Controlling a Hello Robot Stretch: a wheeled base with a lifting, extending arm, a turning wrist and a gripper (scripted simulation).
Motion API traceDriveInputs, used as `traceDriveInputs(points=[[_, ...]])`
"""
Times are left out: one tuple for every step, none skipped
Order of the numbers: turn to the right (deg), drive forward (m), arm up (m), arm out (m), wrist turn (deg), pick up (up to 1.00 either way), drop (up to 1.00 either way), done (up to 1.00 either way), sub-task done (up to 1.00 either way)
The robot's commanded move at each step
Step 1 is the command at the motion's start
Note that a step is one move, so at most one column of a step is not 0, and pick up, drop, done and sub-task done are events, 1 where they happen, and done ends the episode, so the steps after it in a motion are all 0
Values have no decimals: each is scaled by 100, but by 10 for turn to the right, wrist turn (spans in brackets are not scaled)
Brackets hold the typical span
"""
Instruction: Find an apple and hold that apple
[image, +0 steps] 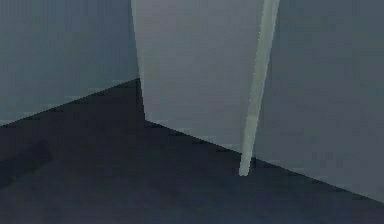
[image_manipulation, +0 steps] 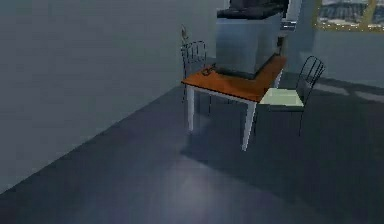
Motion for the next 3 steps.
traceDriveInputs(points=[[90, 0, 0, 0, 0, 0, 0, 0, 0], [0, 20, 0, 0, 0, 0, 0, 0, 0], [-450, 0, 0, 0, 0, 0, 0, 0, 0]])
